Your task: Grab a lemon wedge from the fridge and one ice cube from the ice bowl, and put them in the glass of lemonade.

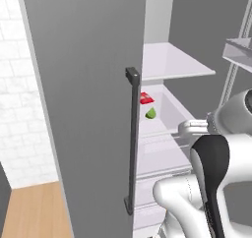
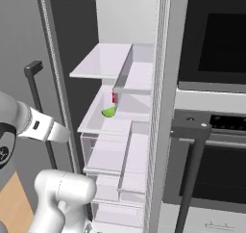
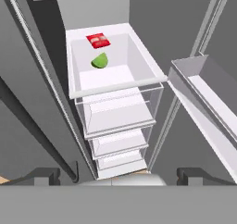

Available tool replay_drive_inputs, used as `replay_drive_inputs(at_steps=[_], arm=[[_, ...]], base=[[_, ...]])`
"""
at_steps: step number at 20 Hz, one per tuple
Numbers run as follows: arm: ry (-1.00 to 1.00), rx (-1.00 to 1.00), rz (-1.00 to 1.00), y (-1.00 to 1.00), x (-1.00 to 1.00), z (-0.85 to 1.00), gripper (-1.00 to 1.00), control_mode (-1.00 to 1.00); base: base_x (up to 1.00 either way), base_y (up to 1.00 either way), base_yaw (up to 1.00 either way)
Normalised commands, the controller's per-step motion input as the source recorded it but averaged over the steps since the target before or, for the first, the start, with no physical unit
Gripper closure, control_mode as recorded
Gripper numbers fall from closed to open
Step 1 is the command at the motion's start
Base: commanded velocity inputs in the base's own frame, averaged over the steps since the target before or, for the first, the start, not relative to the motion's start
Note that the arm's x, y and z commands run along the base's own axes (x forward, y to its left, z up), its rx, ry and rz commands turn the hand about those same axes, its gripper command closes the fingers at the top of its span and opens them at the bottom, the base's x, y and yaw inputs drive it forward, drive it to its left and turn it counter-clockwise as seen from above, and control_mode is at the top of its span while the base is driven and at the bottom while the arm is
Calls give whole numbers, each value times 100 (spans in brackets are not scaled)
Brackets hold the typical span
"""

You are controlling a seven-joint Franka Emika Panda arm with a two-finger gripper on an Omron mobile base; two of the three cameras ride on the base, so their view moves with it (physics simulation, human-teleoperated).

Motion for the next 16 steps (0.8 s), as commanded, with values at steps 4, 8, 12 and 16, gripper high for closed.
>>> replay_drive_inputs(at_steps=[4,8,12,16], arm=[[0,0,0,0,0,0,-100,100],[0,0,0,0,0,0,-100,100],[0,0,0,0,0,0,-100,100],[0,0,0,0,0,0,-100,100]], base=[[21,-27,3],[20,-26,5],[52,-13,0],[48,-5,0]])
